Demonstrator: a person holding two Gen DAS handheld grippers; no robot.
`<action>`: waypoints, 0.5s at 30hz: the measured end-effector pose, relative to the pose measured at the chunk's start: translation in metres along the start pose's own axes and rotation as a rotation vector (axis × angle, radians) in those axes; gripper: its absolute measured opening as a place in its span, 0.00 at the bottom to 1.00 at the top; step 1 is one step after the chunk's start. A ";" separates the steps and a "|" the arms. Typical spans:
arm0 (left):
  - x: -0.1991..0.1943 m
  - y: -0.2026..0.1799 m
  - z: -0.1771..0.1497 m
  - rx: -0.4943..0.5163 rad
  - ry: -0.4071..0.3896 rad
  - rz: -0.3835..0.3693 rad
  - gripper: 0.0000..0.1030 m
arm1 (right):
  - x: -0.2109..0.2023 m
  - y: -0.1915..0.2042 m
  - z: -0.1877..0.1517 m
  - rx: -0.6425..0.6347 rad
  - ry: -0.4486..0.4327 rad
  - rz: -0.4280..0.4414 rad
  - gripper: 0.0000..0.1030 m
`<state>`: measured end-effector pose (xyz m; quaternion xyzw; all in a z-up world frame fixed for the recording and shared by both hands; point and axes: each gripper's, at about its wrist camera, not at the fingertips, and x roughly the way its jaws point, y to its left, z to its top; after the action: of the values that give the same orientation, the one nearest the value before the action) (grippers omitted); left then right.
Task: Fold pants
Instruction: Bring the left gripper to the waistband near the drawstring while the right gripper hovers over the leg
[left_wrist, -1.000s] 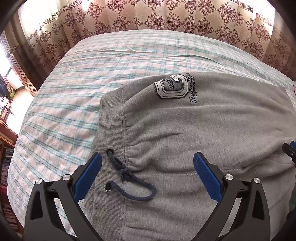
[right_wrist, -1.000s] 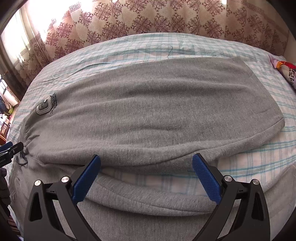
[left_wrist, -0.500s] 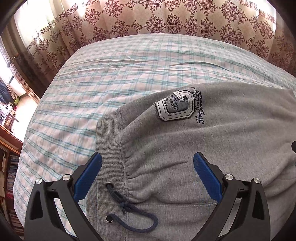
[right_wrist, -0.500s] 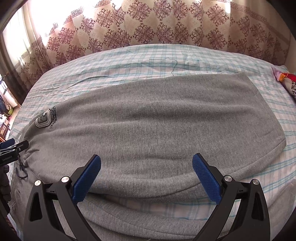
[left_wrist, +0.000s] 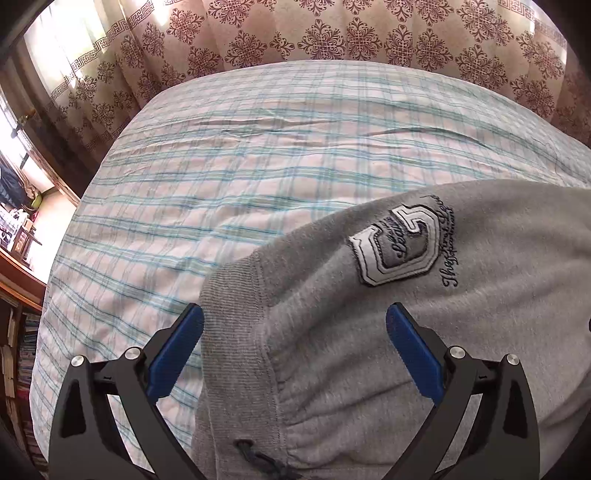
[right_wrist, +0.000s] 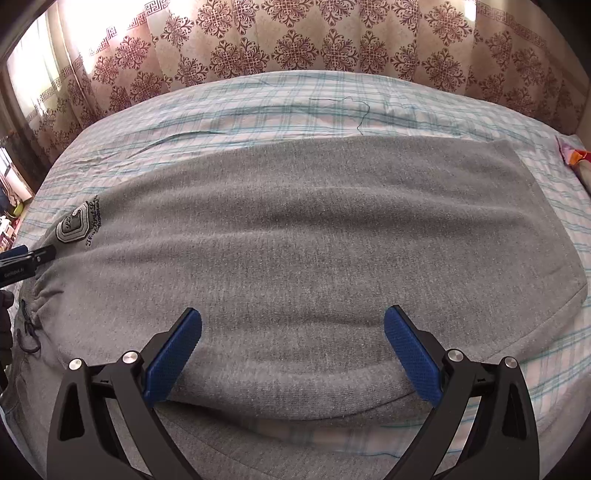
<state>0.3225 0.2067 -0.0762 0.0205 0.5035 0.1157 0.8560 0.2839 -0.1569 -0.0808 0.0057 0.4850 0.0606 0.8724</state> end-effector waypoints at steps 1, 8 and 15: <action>0.005 0.004 0.003 -0.013 0.008 -0.005 0.97 | 0.002 0.001 -0.001 -0.002 0.005 -0.001 0.95; 0.032 0.028 0.024 -0.098 0.065 -0.091 0.97 | 0.014 0.002 -0.005 -0.005 0.022 -0.013 0.95; 0.032 0.052 0.030 -0.205 0.051 -0.256 0.97 | 0.017 0.003 -0.005 -0.008 0.021 -0.017 0.95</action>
<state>0.3540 0.2670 -0.0816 -0.1340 0.5090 0.0570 0.8484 0.2876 -0.1520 -0.0977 -0.0025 0.4939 0.0551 0.8678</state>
